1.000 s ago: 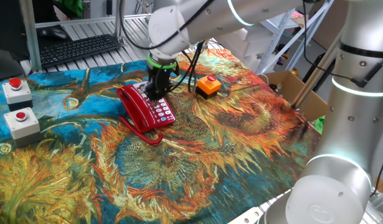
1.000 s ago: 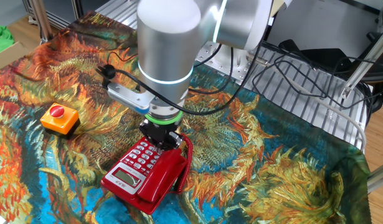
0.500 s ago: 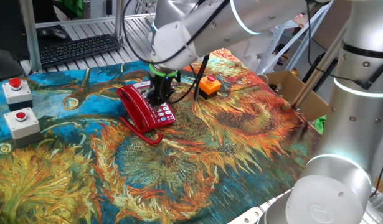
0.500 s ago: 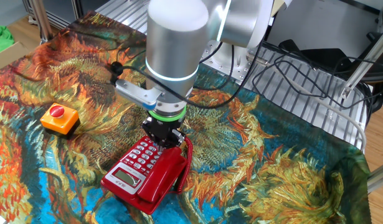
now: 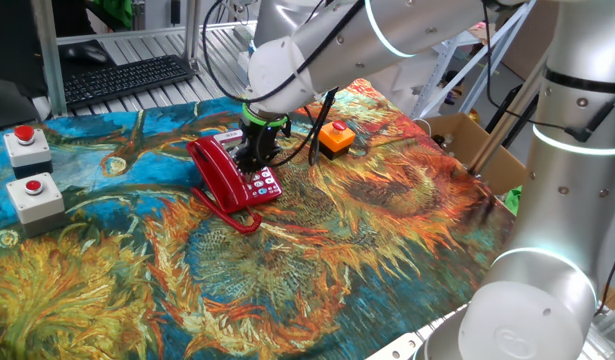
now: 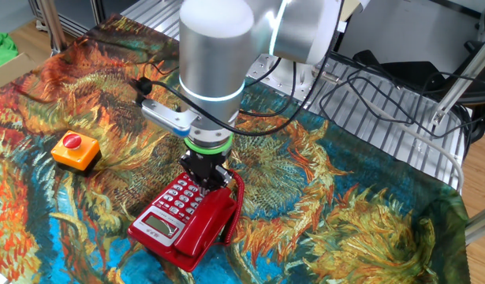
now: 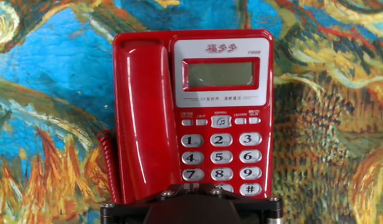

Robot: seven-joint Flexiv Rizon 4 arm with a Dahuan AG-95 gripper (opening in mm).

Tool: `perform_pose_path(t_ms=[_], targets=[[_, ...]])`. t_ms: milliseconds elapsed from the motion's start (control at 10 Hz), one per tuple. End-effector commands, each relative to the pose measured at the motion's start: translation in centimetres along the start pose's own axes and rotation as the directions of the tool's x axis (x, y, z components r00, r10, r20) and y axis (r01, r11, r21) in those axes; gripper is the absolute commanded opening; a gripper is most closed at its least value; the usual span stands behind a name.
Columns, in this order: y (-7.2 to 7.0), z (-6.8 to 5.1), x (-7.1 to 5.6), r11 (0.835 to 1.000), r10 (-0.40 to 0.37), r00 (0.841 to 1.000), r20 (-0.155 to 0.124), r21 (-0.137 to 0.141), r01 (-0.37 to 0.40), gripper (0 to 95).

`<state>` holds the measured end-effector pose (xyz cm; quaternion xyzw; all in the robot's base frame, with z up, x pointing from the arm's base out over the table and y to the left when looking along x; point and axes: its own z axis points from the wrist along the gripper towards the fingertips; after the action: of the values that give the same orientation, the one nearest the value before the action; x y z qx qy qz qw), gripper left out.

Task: Place the handset of the telephone on the corresponding phone cradle

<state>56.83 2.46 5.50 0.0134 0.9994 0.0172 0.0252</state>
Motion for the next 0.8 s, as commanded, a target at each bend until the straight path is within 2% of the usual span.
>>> perform_pose_path(t_ms=[100, 200, 300, 800], targets=[[0.1, 0.21, -0.02, 0.999, 0.035, 0.999, -0.001, -0.032, -0.035, 0.0], [0.12, 0.28, -0.02, 0.998, 0.046, 0.999, 0.003, -0.039, -0.045, 0.0], [0.15, 0.38, -0.01, 0.996, 0.062, 0.998, 0.005, -0.057, -0.062, 0.0], [0.45, 0.37, 0.04, 0.991, 0.103, 0.995, 0.005, -0.091, -0.102, 0.0]])
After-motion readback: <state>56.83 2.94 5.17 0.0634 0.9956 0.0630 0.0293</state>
